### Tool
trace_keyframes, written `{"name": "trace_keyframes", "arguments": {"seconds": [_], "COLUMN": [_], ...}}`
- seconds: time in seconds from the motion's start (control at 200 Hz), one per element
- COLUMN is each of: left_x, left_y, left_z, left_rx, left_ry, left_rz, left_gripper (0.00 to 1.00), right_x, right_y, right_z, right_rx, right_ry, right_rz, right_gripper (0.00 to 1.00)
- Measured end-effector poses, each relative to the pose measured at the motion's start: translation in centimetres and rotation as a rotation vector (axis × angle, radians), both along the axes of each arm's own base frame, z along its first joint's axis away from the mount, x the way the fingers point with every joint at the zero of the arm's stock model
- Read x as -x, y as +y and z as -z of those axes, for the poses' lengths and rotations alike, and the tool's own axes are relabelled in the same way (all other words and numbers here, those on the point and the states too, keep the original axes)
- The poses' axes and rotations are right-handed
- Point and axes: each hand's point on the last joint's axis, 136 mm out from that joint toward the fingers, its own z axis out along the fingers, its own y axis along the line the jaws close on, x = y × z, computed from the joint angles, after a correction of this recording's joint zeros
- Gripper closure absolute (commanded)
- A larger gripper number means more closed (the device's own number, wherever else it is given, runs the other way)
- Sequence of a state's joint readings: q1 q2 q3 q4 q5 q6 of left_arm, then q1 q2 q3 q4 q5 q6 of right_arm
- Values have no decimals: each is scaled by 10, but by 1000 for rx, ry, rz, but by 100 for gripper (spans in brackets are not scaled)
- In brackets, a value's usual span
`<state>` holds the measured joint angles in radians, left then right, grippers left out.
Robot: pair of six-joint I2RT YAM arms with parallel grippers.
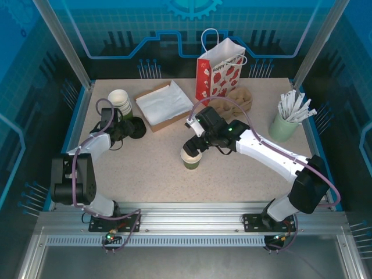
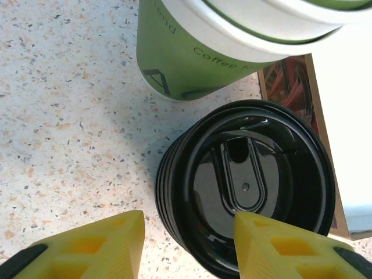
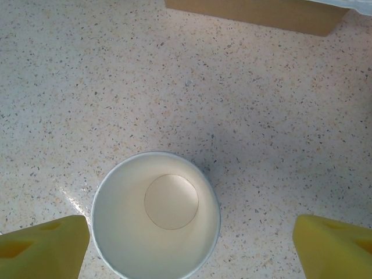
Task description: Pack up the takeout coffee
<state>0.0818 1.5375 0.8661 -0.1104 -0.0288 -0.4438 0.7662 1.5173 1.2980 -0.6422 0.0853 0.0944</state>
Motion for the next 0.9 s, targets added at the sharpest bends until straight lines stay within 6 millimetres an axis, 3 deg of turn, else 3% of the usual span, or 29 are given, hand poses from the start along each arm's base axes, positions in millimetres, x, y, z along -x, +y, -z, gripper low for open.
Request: {"name": "trace_keyframes", "arguments": {"seconds": [0.235,0.585,0.895], "left_x": [-14,-15,-15], "left_y": [0,0,-1], "left_z": [7,19,19], "left_rx": [9,15,16], "left_ry": [15,46,46], "left_rz": [2,4,9], "left_gripper": [61,75,80], "right_x": [-1,-1,0], "right_y": [2,5,9], "right_z": [6,8,9], "right_rx": [11,15,17], "right_ry": [11,15,17], "right_rz": [-2,-8,-15], "right_gripper": [8,8,8]}}
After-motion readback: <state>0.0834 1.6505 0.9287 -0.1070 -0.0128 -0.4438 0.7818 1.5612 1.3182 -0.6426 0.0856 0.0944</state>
